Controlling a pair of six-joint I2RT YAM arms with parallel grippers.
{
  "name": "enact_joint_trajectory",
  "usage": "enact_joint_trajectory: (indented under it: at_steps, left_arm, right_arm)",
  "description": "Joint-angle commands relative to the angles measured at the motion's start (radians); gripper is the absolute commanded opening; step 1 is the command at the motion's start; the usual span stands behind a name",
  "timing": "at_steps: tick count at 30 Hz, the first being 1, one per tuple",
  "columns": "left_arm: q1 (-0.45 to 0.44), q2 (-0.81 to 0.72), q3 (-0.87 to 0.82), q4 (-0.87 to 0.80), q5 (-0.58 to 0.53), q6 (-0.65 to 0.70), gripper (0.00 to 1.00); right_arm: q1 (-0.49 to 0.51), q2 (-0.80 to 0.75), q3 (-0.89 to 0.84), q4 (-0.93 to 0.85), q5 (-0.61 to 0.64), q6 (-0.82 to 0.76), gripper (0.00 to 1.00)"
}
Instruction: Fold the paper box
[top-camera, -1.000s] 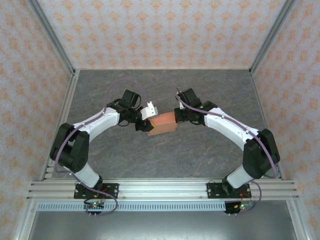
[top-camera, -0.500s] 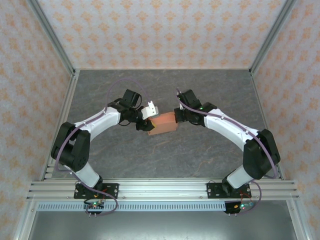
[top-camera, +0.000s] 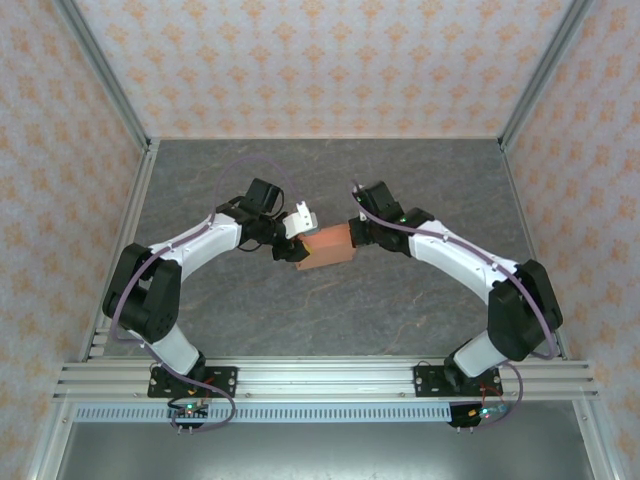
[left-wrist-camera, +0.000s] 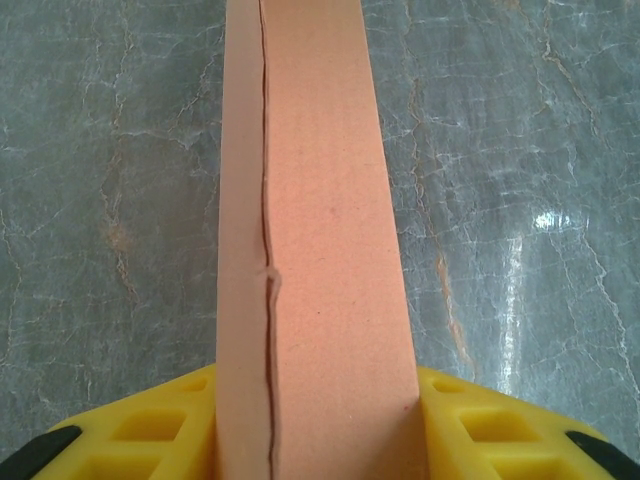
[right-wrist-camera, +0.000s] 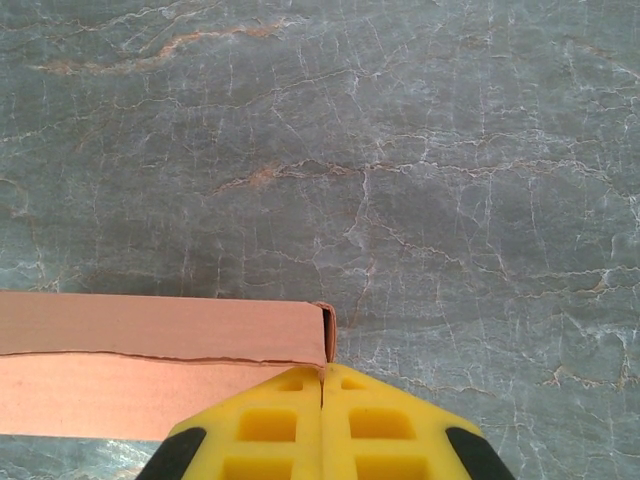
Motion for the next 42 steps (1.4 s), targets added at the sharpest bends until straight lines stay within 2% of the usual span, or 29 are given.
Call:
enact_joint_trajectory:
  at_steps: [1,7,18,22,29,42]
  left_arm:
    - [-0.006,0.023,0.019,0.003,-0.068,-0.006,0.42]
    - [-0.006,0.029,0.023,-0.001,-0.087,-0.01,0.42]
    - [-0.006,0.033,0.026,0.012,-0.099,-0.031,0.43]
    - [-0.008,0.032,0.03,0.011,-0.107,-0.038,0.47]
    - [-0.006,0.022,0.039,0.021,-0.116,-0.084,0.59]
    - [-0.004,-0.019,0.037,0.02,-0.112,-0.13,0.68]
  right_arm:
    - [0.007,-0.023,-0.041,0.015,0.016,-0.02,0.02]
    - [0.006,-0.032,-0.054,0.032,-0.017,-0.011,0.02]
    - [0.006,-0.056,-0.086,0.059,0.032,0.084,0.01]
    - [0.006,-0.059,-0.069,0.037,0.051,0.085,0.01]
    - [0.008,-0.056,-0.066,0.017,0.079,0.09,0.0]
    - [0.023,-0.057,-0.06,0.011,0.099,0.089,0.0]
